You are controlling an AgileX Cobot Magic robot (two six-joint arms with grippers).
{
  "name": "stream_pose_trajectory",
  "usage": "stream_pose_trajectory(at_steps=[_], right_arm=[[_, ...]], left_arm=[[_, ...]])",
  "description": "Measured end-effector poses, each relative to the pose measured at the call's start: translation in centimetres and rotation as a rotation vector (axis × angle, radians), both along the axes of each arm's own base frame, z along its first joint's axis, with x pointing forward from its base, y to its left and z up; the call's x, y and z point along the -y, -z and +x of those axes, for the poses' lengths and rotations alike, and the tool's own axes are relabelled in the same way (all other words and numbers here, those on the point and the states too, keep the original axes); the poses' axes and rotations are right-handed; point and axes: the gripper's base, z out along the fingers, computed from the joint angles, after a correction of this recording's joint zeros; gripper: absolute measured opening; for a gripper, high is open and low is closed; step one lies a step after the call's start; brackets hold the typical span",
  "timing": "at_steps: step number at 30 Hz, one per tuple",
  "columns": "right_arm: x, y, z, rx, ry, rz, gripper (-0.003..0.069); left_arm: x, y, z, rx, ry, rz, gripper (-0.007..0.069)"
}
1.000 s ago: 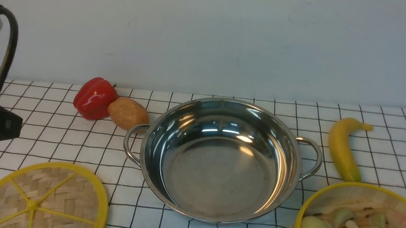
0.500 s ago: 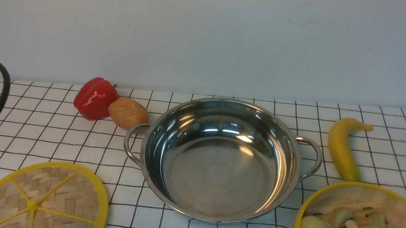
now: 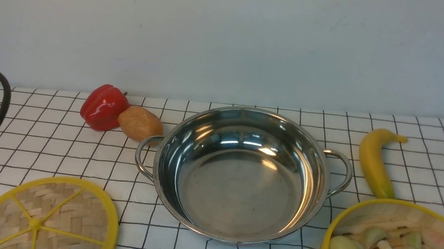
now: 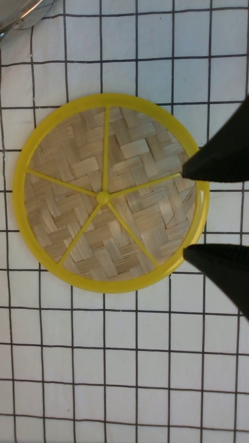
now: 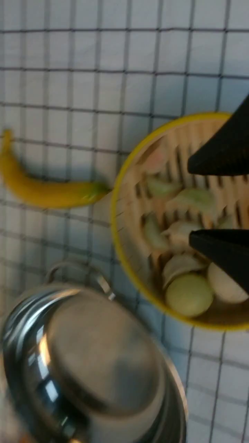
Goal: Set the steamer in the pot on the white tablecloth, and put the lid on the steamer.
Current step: 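Reach for and grasp the rim of the bamboo steamer holding the buns with the right gripper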
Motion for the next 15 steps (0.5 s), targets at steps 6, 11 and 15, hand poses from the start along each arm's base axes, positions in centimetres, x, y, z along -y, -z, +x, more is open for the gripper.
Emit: stream_pose_trajectory(at_steps=[6,11,15], right_arm=[[0.8,3.4,2.9,-0.215,0.008,-0.103,0.0240],[1.1,4.9,4.1,-0.289,0.008,-0.148,0.0240],[1.1,5.2,4.3,-0.303,0.000,-0.152,0.0240]], left_arm=[[0.1,0.0,0.0,0.001,0.001,-0.009,0.0243],[0.1,0.0,0.0,0.001,0.002,-0.014,0.0243],[0.1,0.0,0.0,0.001,0.002,-0.016,0.0243]])
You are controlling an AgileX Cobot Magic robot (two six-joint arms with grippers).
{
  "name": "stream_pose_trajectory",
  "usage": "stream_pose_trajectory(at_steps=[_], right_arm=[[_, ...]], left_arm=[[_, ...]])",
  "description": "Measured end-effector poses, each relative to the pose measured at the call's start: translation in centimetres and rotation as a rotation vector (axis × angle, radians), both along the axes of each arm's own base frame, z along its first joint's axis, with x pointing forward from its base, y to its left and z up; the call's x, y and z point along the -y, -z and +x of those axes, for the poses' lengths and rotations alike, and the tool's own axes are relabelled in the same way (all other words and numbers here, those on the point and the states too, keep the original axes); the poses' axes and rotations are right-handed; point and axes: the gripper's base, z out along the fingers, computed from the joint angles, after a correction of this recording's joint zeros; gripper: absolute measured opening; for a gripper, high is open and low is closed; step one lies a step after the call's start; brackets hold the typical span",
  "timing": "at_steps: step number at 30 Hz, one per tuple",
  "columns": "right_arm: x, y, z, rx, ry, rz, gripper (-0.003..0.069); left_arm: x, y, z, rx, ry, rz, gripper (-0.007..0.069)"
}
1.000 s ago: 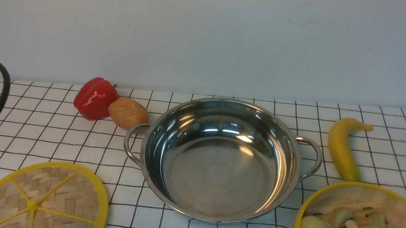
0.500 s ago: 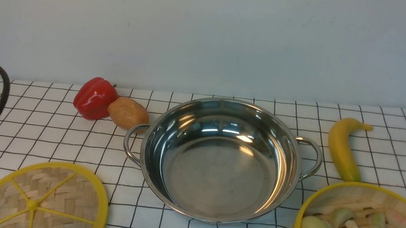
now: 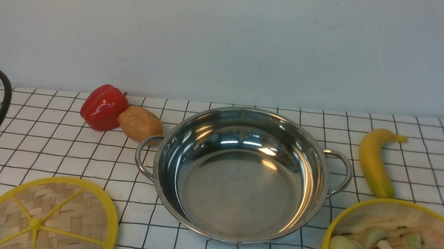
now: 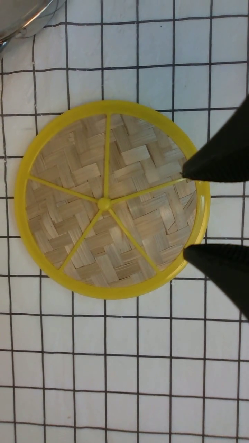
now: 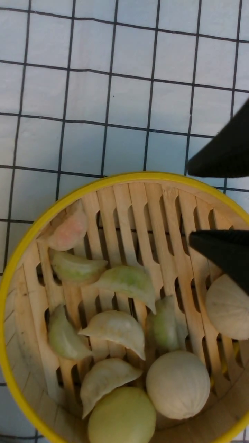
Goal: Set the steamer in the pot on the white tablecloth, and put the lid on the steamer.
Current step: 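Reach for and grasp the rim of the bamboo steamer holding the buns with the right gripper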
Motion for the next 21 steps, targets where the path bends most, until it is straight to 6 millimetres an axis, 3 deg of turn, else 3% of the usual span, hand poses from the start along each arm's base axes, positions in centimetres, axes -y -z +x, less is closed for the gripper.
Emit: stream_pose_trajectory(at_steps=[4,8,11,21], right_arm=[[0.1,2.1,-0.8,-0.072,-0.008,-0.009,0.0240],[0.1,6.1,-2.6,-0.186,-0.009,-0.010,0.0240],[0.1,8.0,-3.5,-0.182,0.009,-0.005,0.0240],[0.2,8.7,-3.4,-0.121,0.045,-0.002,0.0240]], left_arm=[[0.0,0.0,0.0,0.001,0.000,0.000,0.0243],[0.0,0.0,0.0,0.001,0.000,0.000,0.0243],[0.0,0.0,0.0,0.001,0.000,0.000,0.0243],[0.2,-0.1,0.1,0.017,0.003,-0.018,0.0243]])
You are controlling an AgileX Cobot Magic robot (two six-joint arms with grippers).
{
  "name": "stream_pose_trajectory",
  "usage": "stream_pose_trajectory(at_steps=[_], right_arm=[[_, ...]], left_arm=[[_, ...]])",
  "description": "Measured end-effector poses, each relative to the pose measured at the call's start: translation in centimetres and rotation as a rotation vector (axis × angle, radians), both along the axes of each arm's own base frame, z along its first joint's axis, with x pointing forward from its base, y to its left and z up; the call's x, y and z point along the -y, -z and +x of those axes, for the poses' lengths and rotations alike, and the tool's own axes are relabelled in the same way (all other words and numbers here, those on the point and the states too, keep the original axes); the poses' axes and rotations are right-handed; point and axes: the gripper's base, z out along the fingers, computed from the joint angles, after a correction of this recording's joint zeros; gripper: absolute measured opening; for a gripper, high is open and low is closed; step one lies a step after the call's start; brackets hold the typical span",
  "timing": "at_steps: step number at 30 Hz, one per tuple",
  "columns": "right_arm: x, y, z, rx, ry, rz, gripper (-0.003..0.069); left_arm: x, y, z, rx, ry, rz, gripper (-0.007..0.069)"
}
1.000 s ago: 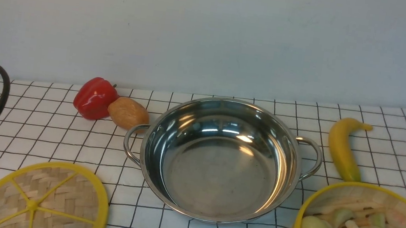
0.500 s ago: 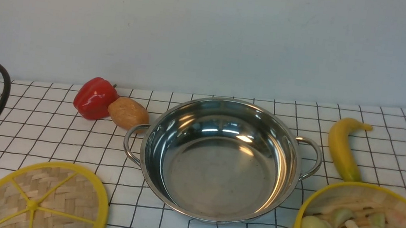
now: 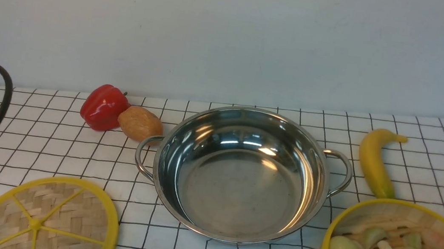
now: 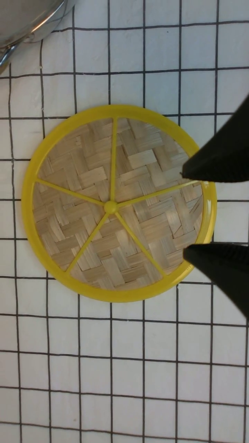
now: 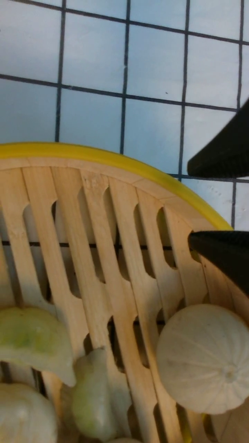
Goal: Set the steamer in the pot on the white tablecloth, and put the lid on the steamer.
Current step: 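Reach for and grasp the rim of the bamboo steamer holding the buns with the right gripper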
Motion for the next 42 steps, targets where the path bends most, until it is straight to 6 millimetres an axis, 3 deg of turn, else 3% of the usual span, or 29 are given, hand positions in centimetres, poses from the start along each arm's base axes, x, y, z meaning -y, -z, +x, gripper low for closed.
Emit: stream_pose_trajectory(at_steps=[11,19,42], right_arm=[[0.3,-0.2,0.7,0.081,0.005,-0.037,0.0240],[2.4,1.1,1.6,0.061,0.105,-0.025,0.0240],[2.1,1.5,2.6,0.117,0.073,0.021,0.0240]], left_arm=[[0.0,0.0,0.0,0.001,0.001,-0.006,0.0243],[0.0,0.0,0.0,0.001,0.001,-0.006,0.0243],[0.1,0.0,0.0,0.001,0.001,-0.007,0.0243]])
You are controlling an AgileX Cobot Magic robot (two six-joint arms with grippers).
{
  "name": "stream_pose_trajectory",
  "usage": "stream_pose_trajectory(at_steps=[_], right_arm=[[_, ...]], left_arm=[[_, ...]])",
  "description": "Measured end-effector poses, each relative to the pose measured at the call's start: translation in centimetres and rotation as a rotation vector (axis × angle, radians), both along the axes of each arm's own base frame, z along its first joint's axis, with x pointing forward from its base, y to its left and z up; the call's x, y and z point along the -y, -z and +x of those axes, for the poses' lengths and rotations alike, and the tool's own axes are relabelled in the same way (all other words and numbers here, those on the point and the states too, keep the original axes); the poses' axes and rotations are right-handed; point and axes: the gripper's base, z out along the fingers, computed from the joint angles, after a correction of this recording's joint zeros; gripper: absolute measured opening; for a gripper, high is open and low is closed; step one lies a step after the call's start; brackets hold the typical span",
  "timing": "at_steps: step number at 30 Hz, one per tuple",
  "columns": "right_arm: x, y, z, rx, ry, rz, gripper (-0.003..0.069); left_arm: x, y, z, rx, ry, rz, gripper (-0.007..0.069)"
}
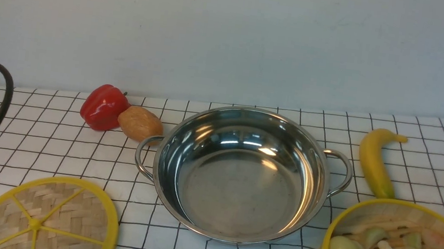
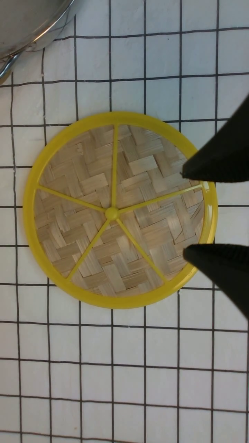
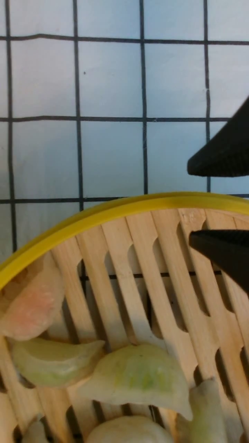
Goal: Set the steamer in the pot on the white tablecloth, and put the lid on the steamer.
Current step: 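Reach for and grasp the rim of the bamboo steamer holding the buns with the right gripper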
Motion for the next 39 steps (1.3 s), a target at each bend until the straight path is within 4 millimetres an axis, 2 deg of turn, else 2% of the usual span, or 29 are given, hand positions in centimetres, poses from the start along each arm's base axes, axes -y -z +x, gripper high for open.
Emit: stream_pose_trajectory(at_steps=[5,8,13,19,26,34,39], right_arm=[[0.0,1.1,0.4,-0.046,0.000,0.004,0.0240],[0.1,2.7,1.2,-0.083,0.000,0.007,0.0240],[0.1,3.8,1.5,-0.117,0.014,0.014,0.0240],[0.1,3.8,1.5,-0.118,0.016,0.015,0.0203],[0.2,3.8,1.4,-0.127,0.029,0.018,0.0061],[0.2,3.8,1.3,-0.150,0.013,0.009,0.0061],[0.4,2.0,2.1,-0.208,0.001,-0.001,0.0061]], left_arm=[[0.1,0.0,0.0,0.001,0.001,-0.009,0.0243],[0.2,0.0,0.0,0.002,0.005,-0.029,0.0243],[0.3,0.0,0.0,0.003,0.007,-0.036,0.0243],[0.3,0.0,0.0,0.003,0.010,-0.034,0.0243],[0.3,0.0,0.1,0.008,0.011,-0.033,0.0243],[0.3,-0.1,0.1,0.016,0.012,-0.035,0.0243],[0.3,-0.1,0.1,0.016,0.012,-0.035,0.0243]])
